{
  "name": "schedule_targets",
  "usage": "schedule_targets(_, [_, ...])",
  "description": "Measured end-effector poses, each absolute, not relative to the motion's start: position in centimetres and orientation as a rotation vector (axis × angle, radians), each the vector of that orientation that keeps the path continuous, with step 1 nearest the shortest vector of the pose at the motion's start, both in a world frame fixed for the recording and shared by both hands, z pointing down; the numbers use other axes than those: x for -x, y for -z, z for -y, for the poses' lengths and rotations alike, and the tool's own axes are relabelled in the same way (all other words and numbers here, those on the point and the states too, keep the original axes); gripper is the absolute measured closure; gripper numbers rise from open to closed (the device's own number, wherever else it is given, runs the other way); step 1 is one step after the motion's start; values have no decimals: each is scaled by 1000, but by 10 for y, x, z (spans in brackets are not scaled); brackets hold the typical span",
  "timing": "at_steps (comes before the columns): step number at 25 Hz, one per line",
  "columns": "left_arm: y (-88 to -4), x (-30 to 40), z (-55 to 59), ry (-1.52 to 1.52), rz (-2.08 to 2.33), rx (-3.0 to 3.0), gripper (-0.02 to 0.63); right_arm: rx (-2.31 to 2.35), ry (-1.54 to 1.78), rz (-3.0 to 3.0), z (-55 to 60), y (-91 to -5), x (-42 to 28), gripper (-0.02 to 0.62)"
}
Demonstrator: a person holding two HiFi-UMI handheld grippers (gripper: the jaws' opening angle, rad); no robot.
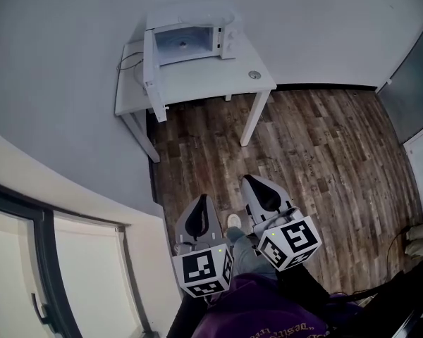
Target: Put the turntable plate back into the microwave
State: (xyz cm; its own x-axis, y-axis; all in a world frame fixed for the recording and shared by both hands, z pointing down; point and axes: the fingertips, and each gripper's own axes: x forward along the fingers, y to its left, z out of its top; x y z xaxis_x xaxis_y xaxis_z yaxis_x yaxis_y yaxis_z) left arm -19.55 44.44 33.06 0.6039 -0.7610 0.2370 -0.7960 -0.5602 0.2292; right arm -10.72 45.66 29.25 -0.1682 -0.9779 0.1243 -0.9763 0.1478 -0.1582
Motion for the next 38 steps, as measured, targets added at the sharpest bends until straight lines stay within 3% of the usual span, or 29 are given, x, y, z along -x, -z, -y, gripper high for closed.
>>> schedule_targets(22, [-323, 83, -299, -174, 1364, -2503, 601, 1977, 316, -2454, -303, -288, -18, 589])
schedule_targets(38, [-338, 44, -245, -211, 1388, -2461, 601, 1948, 343, -2471, -243, -299, -60, 589])
